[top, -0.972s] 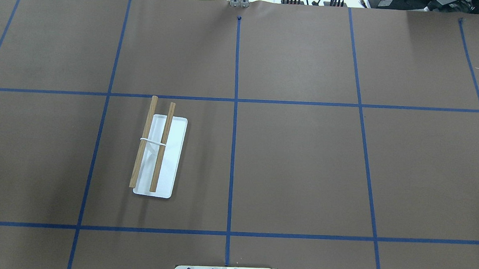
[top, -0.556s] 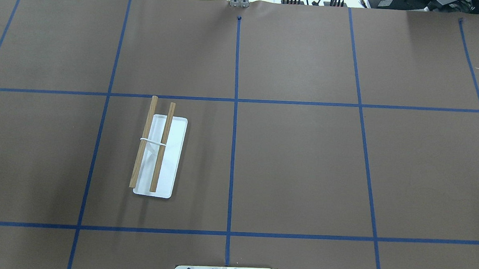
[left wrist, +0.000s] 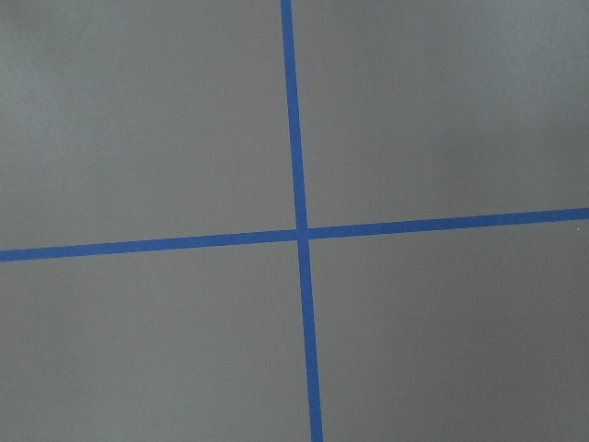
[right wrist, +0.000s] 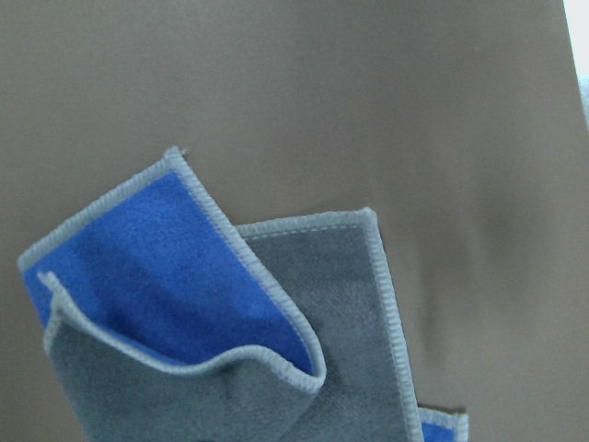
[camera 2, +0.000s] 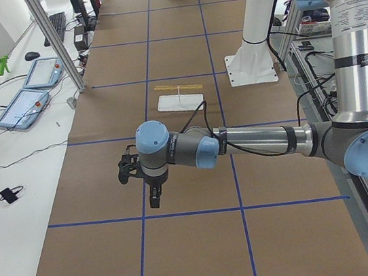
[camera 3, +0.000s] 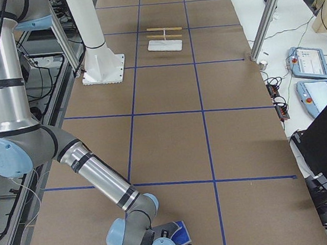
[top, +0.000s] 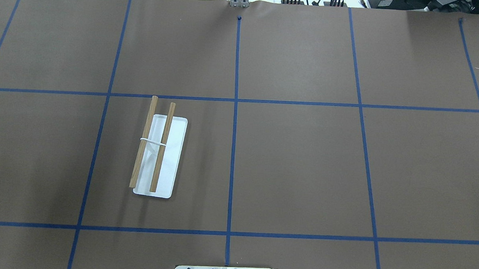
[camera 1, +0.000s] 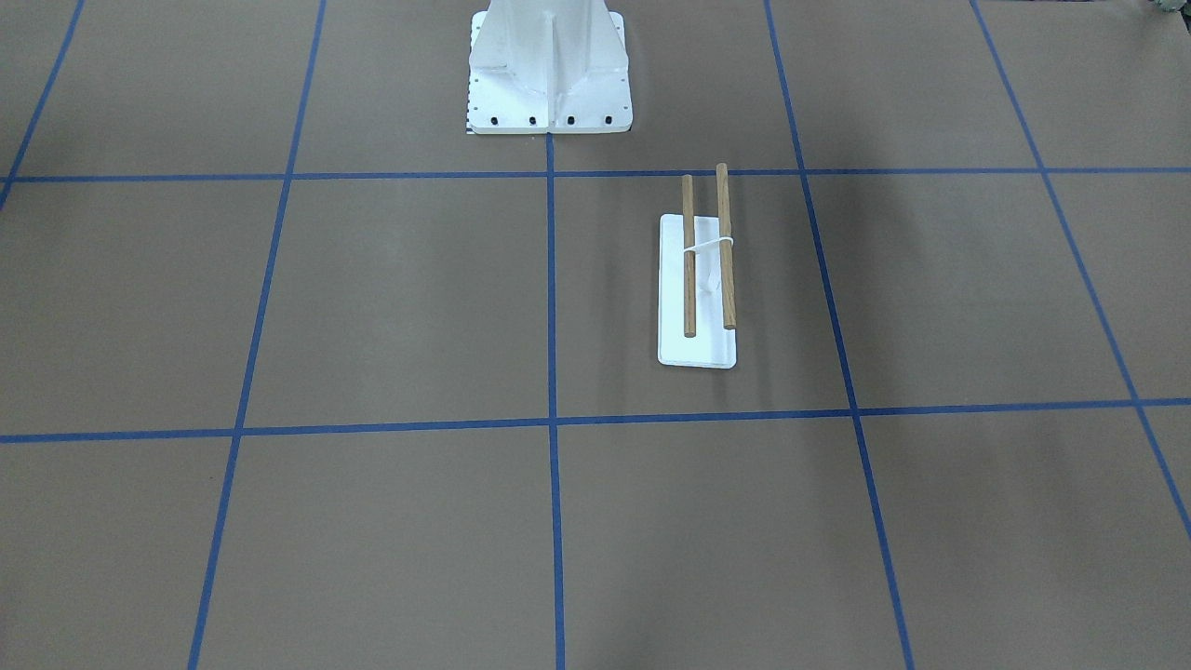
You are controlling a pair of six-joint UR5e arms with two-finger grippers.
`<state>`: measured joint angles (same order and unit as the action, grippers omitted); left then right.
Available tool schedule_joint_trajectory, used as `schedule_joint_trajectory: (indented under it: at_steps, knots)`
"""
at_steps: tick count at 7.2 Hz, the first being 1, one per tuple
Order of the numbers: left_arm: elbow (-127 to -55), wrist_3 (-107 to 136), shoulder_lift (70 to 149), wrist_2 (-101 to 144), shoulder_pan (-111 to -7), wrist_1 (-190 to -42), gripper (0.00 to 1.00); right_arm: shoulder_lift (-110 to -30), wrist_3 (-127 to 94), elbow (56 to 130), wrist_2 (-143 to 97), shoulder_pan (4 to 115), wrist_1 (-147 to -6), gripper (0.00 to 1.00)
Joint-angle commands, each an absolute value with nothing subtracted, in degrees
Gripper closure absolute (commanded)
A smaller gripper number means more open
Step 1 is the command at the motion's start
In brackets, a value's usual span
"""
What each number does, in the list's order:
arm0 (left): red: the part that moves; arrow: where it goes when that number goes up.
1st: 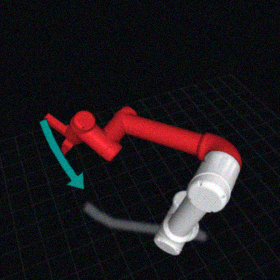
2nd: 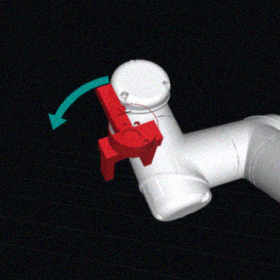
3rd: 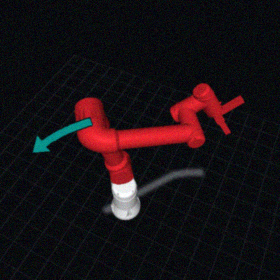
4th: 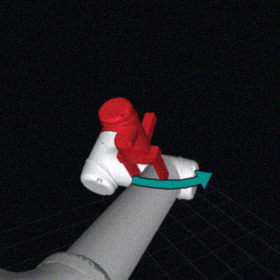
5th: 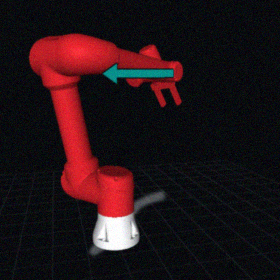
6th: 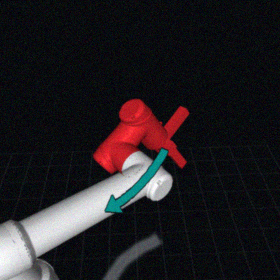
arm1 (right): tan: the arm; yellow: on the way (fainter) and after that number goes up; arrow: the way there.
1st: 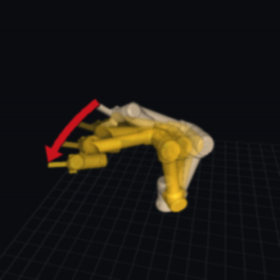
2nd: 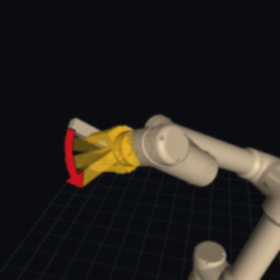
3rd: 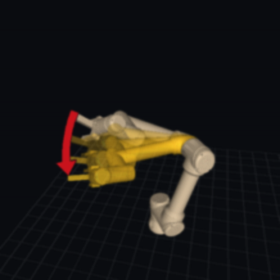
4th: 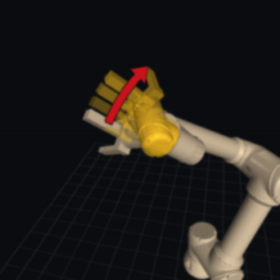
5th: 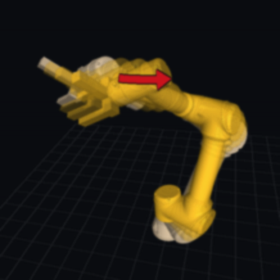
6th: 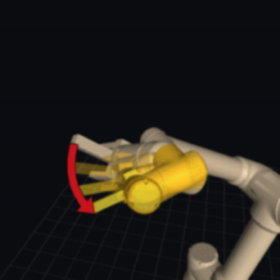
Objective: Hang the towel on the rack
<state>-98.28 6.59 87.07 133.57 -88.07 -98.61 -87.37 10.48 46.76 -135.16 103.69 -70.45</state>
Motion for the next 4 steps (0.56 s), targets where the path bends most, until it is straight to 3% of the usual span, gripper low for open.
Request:
schedule_joint_trajectory:
  at_steps: [1, 4]
  knots:
    - [-98.35, 6.5, 87.1, 133.51, -88.07, -98.61, 0.02, -85.96, 10.37, 43.77, -135.09, 103.62, -68.47, 0.17]
    - [-98.35, 6.33, 86.92, 133.59, -88.15, -98.61, 0.02, -85.87, 10.2, 43.68, -135.61, 103.54, -68.55, 0.17]
